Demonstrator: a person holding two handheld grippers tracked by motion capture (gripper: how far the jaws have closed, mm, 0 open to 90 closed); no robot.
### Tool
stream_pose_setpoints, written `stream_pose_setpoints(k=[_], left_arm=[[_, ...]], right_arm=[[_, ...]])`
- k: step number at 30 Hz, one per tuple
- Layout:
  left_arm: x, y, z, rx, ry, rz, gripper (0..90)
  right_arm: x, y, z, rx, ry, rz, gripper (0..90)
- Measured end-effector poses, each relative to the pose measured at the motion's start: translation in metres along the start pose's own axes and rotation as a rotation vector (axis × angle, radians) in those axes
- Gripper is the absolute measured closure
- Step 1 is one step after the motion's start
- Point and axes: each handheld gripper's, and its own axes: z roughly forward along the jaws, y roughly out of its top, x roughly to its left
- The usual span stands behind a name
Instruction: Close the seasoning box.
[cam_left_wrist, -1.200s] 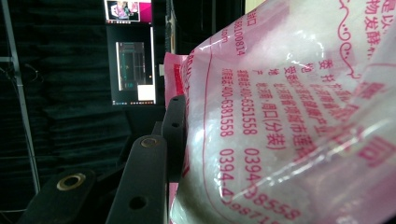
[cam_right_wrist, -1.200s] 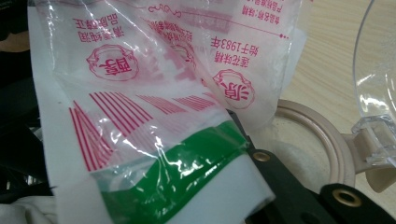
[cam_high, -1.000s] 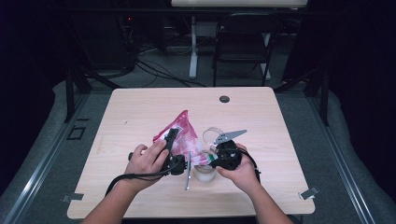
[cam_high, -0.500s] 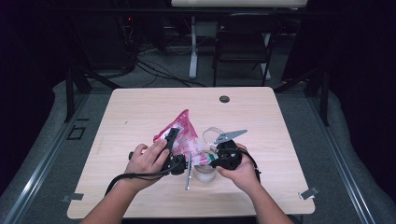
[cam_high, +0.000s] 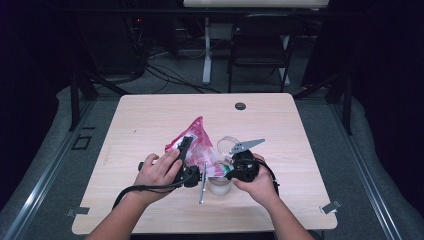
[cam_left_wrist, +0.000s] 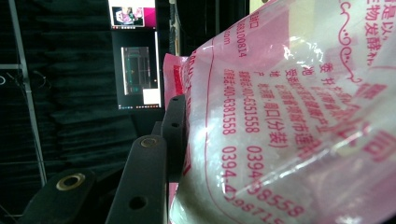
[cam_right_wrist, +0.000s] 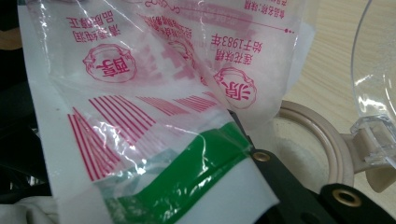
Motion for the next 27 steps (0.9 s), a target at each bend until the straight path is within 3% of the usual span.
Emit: stream_pose_setpoints(k=[18,27], left_arm=[[0.0033,0.0043,-0.0007,-0.007,0.006,0.042,66.9],[0.0048,0.0049,-0.0001,-0.003,-0.019,0.066,66.7]], right_arm=[[-0.0010,-0.0004,-0.0004,0.008,-0.003,0.002,90.0],[-0.0010,-0.0005,-0.0001,0.011,-0.003,0.001,90.0]])
